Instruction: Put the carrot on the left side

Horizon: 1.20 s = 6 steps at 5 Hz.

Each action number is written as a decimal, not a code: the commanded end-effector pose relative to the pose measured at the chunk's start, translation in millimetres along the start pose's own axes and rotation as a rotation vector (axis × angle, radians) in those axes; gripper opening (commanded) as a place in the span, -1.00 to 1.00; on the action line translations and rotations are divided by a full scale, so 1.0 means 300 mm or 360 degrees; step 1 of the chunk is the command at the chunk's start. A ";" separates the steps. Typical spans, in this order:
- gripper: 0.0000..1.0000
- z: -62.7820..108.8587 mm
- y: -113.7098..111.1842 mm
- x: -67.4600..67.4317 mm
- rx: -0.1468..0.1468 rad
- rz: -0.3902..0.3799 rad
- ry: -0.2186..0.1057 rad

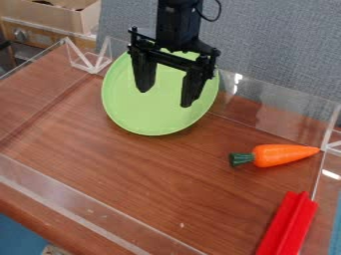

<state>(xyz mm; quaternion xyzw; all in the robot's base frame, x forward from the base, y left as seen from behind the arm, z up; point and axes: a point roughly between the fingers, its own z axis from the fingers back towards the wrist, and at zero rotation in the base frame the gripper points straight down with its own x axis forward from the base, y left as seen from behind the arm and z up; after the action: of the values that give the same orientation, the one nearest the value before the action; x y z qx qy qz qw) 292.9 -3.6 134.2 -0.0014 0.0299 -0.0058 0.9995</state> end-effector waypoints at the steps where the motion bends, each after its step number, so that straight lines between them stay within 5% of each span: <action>1: 1.00 -0.046 -0.026 -0.026 -0.0014 -0.0002 0.0046; 4: 1.00 -0.127 -0.454 0.178 0.0068 -0.0960 0.0016; 6: 1.00 -0.241 -0.480 0.219 0.0070 -0.0963 0.0055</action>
<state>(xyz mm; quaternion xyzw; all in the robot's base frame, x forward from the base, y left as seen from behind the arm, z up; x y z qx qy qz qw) 348.6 -146.8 50.0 0.0156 0.0601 -0.3031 0.9509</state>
